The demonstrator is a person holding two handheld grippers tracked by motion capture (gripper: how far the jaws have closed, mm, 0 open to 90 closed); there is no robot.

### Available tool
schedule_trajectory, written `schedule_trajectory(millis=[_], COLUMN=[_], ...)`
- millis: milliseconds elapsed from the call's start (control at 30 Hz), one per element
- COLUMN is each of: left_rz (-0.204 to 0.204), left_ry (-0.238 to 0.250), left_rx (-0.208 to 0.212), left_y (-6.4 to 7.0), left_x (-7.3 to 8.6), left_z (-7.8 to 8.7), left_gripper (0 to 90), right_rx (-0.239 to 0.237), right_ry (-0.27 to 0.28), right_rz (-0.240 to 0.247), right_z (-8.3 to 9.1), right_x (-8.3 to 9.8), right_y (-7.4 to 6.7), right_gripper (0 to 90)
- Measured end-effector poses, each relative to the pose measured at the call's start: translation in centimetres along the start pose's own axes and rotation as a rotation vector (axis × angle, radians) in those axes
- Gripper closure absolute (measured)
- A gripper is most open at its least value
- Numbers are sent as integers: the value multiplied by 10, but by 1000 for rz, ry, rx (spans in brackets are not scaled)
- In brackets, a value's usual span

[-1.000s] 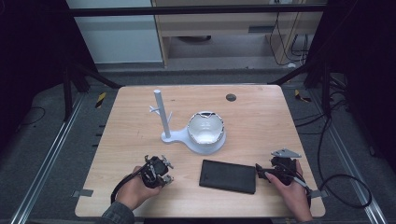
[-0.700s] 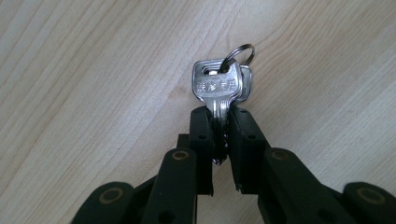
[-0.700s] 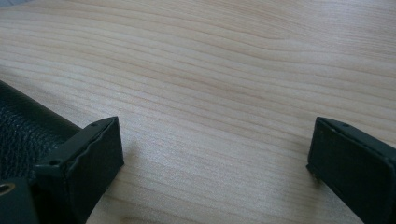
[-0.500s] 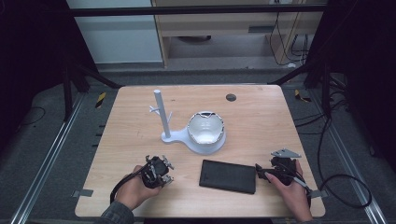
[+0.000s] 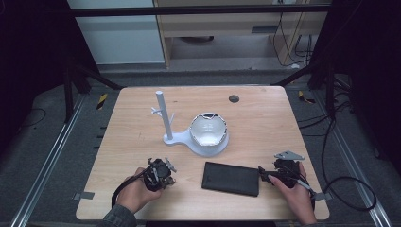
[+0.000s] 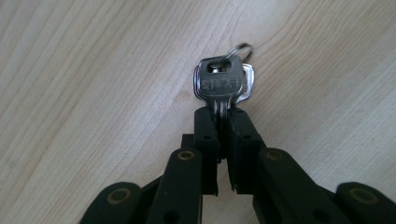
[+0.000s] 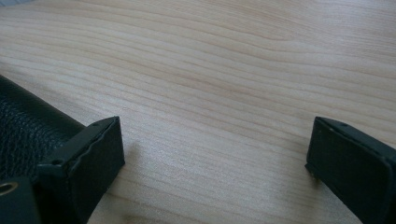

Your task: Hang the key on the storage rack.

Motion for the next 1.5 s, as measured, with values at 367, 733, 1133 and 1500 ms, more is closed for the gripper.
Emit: schedule_trajectory(millis=[367, 733, 1133, 1500], left_rz=[9, -15, -24, -47], left_ry=[10, 48, 47, 76], left_rx=[23, 1, -40, -90], left_y=[-4, -20, -44, -60], left_x=[-1, -18, -35, -48], left_z=[9, 62, 107, 146], left_gripper=[876, 878, 878, 878], right_rx=[-7, -6, -21, -20], right_ry=[1, 1, -2, -5], right_rz=[-3, 4, 12, 15], right_z=[1, 0, -1, -2], right_x=[0, 0, -1, -1], right_y=[-1, 0, 1, 2], right_gripper=[53, 51, 34, 31])
Point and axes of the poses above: each handheld gripper's, and its own axes: z roughly backward along the jaws, x roughly out of its underside, y roughly to its right, the point moved 4 cm from there along -z, roughly forward along the jaws, and after that the axes turned 3 degrees about y, right-handed, at the moved point
